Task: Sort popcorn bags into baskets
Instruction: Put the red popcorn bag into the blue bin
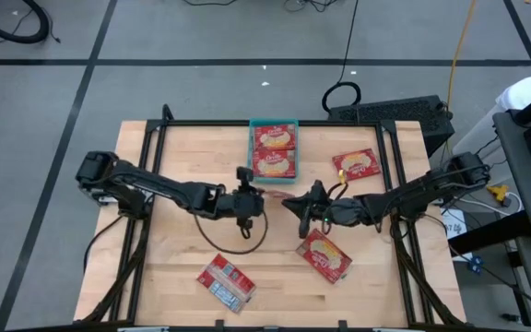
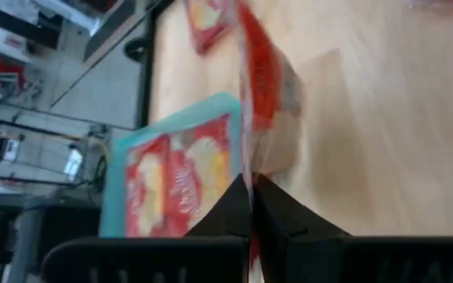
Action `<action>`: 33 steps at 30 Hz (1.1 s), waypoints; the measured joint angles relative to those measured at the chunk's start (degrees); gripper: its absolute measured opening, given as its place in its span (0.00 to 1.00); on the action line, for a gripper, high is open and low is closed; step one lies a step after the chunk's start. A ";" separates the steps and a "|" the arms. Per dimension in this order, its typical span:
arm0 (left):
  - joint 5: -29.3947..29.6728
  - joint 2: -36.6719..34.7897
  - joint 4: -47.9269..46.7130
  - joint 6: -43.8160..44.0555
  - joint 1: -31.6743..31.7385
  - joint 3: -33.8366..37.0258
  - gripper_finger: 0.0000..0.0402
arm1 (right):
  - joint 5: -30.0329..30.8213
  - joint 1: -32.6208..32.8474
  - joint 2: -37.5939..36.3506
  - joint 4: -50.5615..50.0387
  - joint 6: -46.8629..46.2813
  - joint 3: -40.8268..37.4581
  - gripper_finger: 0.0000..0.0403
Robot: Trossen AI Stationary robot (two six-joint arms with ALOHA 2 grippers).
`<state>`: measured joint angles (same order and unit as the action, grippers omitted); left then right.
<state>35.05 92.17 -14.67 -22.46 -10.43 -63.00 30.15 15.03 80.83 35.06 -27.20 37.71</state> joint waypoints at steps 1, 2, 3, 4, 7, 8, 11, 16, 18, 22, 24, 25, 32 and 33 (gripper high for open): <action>0.77 -1.49 -1.46 0.17 -0.34 0.00 0.01 | 0.00 0.21 -1.03 0.32 -1.39 0.00 0.10; 1.32 -2.80 -1.90 0.29 -0.59 0.00 0.01 | 0.00 0.39 -2.17 0.33 -2.93 0.00 0.13; 1.71 -4.24 -1.71 0.22 -0.63 -0.01 0.01 | -0.04 0.59 -3.40 0.15 -3.86 -0.10 0.16; 2.15 -5.72 -1.86 0.08 -0.73 -0.04 0.01 | -0.03 0.98 -4.47 0.19 -4.30 -0.42 0.19; 6.79 -9.84 -2.64 -0.23 -1.04 -0.04 0.01 | 0.06 1.83 -6.03 0.67 -4.70 -1.16 0.29; 9.28 -11.04 -2.19 -0.38 -0.95 -0.04 0.01 | 0.54 2.04 -6.23 0.68 -5.05 -1.66 0.32; 16.07 -13.85 -0.93 1.38 -0.63 -0.04 0.00 | 3.73 2.33 -4.44 5.87 -6.71 -2.42 0.40; 17.04 -14.30 3.77 7.85 0.17 -0.09 0.00 | 9.94 0.92 3.18 24.15 -6.86 -2.86 0.52; 16.72 -12.75 6.11 9.18 0.19 -0.09 0.00 | 10.29 -0.25 6.20 32.50 -5.55 -2.77 0.56; 16.40 -8.68 12.35 8.01 0.17 -0.06 0.00 | 10.25 -3.27 10.80 40.45 -6.10 -2.32 0.64; 16.39 -6.92 15.78 6.97 0.18 -0.04 0.00 | 10.11 -4.54 12.10 40.64 -7.71 -1.87 0.68; 16.38 -6.05 17.37 6.57 0.18 -0.05 0.00 | 9.87 -5.05 12.56 40.84 -8.14 -1.51 0.70; 14.78 -2.92 19.12 6.18 -0.52 -0.04 0.00 | 10.09 -7.64 11.99 40.52 -5.16 -1.46 0.78; 14.20 -2.53 19.32 6.33 -0.65 -0.07 0.00 | 9.89 -8.19 11.42 40.52 -4.79 -1.46 0.79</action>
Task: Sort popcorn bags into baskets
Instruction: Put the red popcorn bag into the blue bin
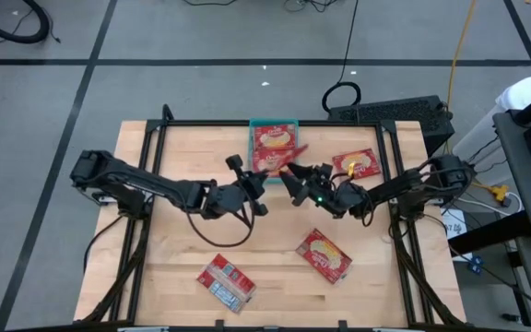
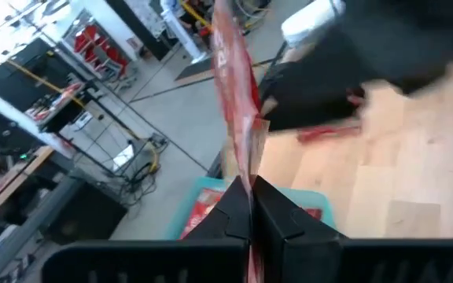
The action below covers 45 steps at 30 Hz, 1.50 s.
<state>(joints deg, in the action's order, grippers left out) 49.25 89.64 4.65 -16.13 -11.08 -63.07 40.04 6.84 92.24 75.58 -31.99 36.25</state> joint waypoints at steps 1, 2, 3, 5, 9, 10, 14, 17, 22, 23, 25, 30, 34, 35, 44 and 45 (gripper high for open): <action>-0.19 0.38 -0.01 0.20 -0.13 0.00 0.00 | -0.63 -0.35 -0.52 -0.02 0.18 0.00 0.79; -0.19 0.84 -0.16 0.34 -0.34 0.00 0.00 | -1.83 -0.65 -1.00 -0.05 0.07 0.00 0.79; -0.48 1.36 -0.05 0.19 -0.48 0.00 0.00 | -2.89 -0.87 -1.26 -0.11 -0.28 0.00 0.79; -1.86 2.53 0.45 -1.69 -0.94 0.00 0.00 | -4.32 -1.28 -1.88 -1.04 -0.52 -0.02 0.79; -2.75 6.12 4.65 -6.59 -1.87 -0.04 0.00 | -7.94 -2.45 -1.99 -2.28 -1.15 -0.08 0.79; -2.73 6.84 4.92 -7.60 -2.04 -0.04 0.00 | -8.76 -2.73 -1.99 -2.70 -1.80 -0.09 0.79; -0.59 8.84 3.74 -9.13 -2.90 0.00 0.00 | -10.40 -3.15 -2.10 -6.84 -0.08 -0.09 0.79; 2.94 8.88 2.29 -9.30 -3.74 0.04 0.00 | -12.08 -3.18 -3.09 -9.84 0.36 -0.45 0.79; 5.49 8.79 0.97 -10.32 -4.77 0.07 0.00 | -14.84 -3.90 -8.69 -19.65 0.87 -1.44 0.79; 5.75 8.79 0.86 -10.58 -4.80 0.07 0.00 | -15.87 -3.94 -10.46 -22.16 3.00 -1.80 0.79; 5.77 8.79 0.56 -10.38 -4.82 0.06 0.00 | -18.40 -3.94 -13.66 -26.35 10.19 -2.25 0.79; 5.89 8.75 0.14 -10.49 -4.88 0.04 0.00 | -23.84 -3.43 -21.82 -39.84 33.93 -2.58 0.78; 5.86 8.69 -0.01 -10.52 -4.76 0.04 0.00 | -21.71 -3.77 -27.38 -49.97 43.27 -2.59 0.73; 5.86 8.69 -0.14 -10.34 -4.69 0.04 0.00 | -20.27 -3.86 -28.51 -52.20 45.04 -2.48 0.72; 5.91 8.69 -0.09 -10.16 -4.48 0.04 0.00 | -25.20 -2.87 -29.19 -60.47 46.82 -2.45 0.66; 5.83 8.69 -0.11 -10.16 -4.41 0.04 0.00 | -25.16 -2.86 -28.70 -60.40 46.80 -2.45 0.65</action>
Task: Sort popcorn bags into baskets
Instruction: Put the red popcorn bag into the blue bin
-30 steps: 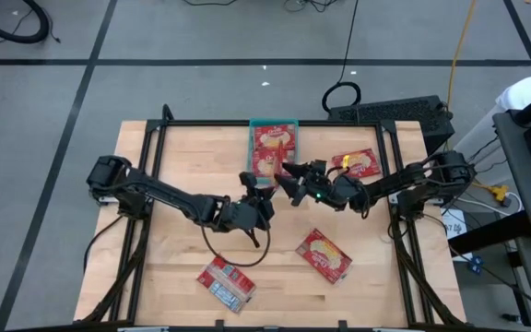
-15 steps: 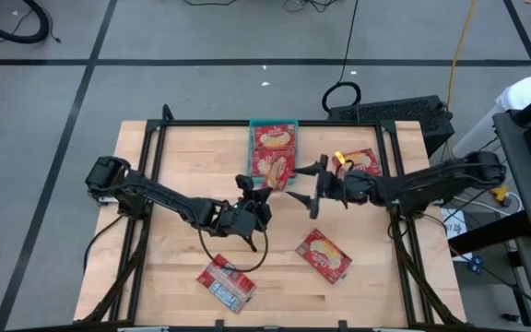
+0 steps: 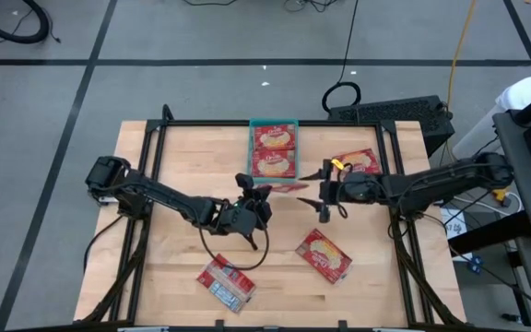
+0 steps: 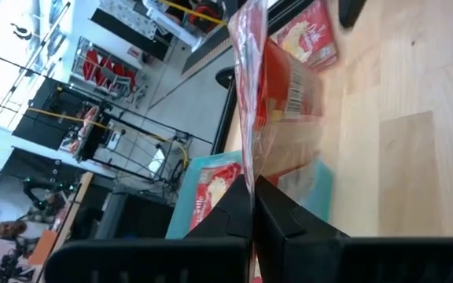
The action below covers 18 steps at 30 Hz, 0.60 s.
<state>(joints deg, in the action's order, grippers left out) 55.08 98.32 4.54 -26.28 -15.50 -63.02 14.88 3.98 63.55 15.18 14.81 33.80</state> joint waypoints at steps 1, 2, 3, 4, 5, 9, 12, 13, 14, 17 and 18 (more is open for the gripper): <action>-0.28 0.00 0.00 0.03 0.03 0.00 0.00 | 0.08 -0.01 0.44 0.02 0.02 -0.02 0.65; -0.93 0.00 0.01 0.04 0.03 0.00 0.00 | 0.17 -0.07 1.07 0.75 0.11 -0.02 0.64; -1.46 0.00 0.02 0.02 0.05 0.00 0.00 | 0.33 -0.17 1.93 2.25 0.54 -0.02 0.62; -1.68 0.00 0.04 -0.04 0.09 0.00 0.00 | 0.35 -0.33 2.97 3.53 1.03 0.03 0.60; -1.80 0.00 0.13 -0.30 0.10 0.00 0.00 | 0.25 -0.47 4.06 4.07 1.62 0.05 0.56; -2.18 0.00 0.60 -0.80 0.10 0.00 0.00 | 1.65 -0.52 9.41 7.55 4.26 -0.02 0.38; -3.87 0.00 0.68 0.27 0.08 -0.02 0.03 | 4.69 0.38 11.39 11.98 8.14 -0.02 0.17; -6.19 -0.20 -0.07 0.97 0.04 -0.06 0.06 | 6.08 0.71 11.51 12.65 10.15 -0.02 0.10; -8.86 -0.84 -1.67 2.29 0.01 -0.07 0.09 | 7.51 1.10 11.35 12.87 12.86 -0.02 0.06; -14.51 -4.35 -7.08 10.08 -0.33 -0.11 0.24 | 11.66 2.23 9.48 12.85 18.66 -0.02 0.04; -15.11 -5.86 -9.75 13.25 -0.55 -0.17 0.30 | 12.50 2.40 8.43 12.87 19.97 -0.02 0.05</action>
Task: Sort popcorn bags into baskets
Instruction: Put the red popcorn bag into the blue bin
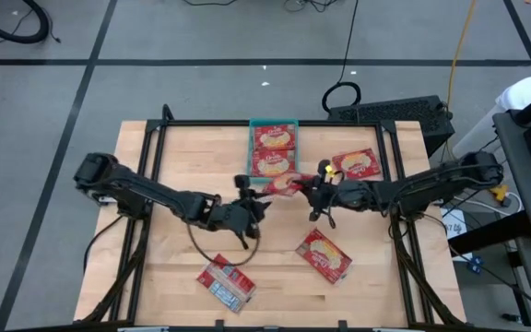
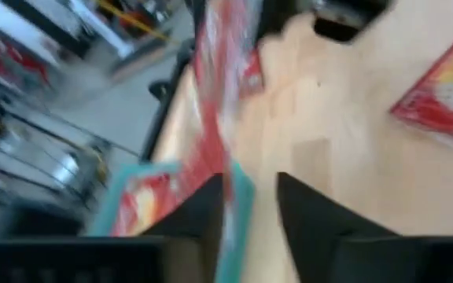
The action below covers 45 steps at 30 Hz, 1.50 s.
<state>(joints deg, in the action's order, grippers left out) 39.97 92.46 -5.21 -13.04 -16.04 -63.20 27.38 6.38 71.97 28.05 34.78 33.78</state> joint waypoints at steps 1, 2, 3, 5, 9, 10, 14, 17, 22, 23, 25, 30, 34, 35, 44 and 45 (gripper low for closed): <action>-0.30 -1.74 -3.46 3.19 -0.24 0.00 0.36 | 0.39 0.30 -0.91 0.16 1.41 0.02 0.05; -0.65 -3.47 -7.30 6.35 -0.32 0.00 0.42 | 0.52 0.79 -1.59 0.35 3.62 0.11 0.05; -1.15 -5.19 -10.89 9.50 -0.38 0.00 0.47 | 0.31 1.54 -2.06 0.21 6.50 0.17 0.04; -1.99 -8.56 -17.44 15.75 0.05 0.00 0.56 | 0.23 3.42 -2.23 -0.22 14.87 0.17 0.02; -5.18 -12.97 -25.85 27.91 2.89 0.05 0.64 | 3.33 7.89 1.29 2.32 31.35 0.17 0.03; -6.75 -13.70 -27.12 30.88 3.79 0.17 0.64 | 5.68 8.91 2.91 3.92 34.79 0.17 0.03; -16.50 -15.73 -23.20 32.81 6.77 3.71 0.59 | 13.26 13.15 10.78 13.49 50.37 0.13 0.05; -25.51 -16.88 -11.96 31.23 8.98 9.61 0.53 | 15.76 15.14 16.53 24.06 61.69 0.18 0.03; -42.05 -17.52 12.60 33.42 13.31 20.11 0.45 | 16.32 16.24 23.91 33.05 73.90 2.76 0.03; -44.87 -17.52 17.00 34.61 14.27 21.99 0.44 | 16.26 16.25 24.98 33.02 75.67 3.44 0.03; -48.77 -17.54 24.02 37.07 16.06 25.23 0.43 | 16.32 16.25 27.06 32.82 77.89 5.05 0.03; -53.55 -17.48 32.65 40.43 18.99 31.49 0.43 | 16.16 16.18 30.07 32.90 80.13 8.38 0.03; -57.32 -17.49 39.12 40.65 19.57 34.70 0.43 | 15.19 15.27 31.42 31.37 81.46 10.76 0.03; -58.00 -17.46 40.22 40.57 19.56 35.09 0.43 | 14.20 14.92 31.64 31.02 81.51 11.28 0.03; -62.47 -17.48 42.86 35.73 19.11 35.52 0.34 | 9.51 12.07 33.08 30.41 84.38 14.95 0.04; -62.44 -17.48 42.89 35.02 19.11 35.52 0.30 | 9.55 11.82 33.08 30.46 84.36 14.97 0.05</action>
<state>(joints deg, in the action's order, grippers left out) -22.46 74.98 37.69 21.98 3.07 -27.68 36.94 18.20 105.06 58.51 119.14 48.75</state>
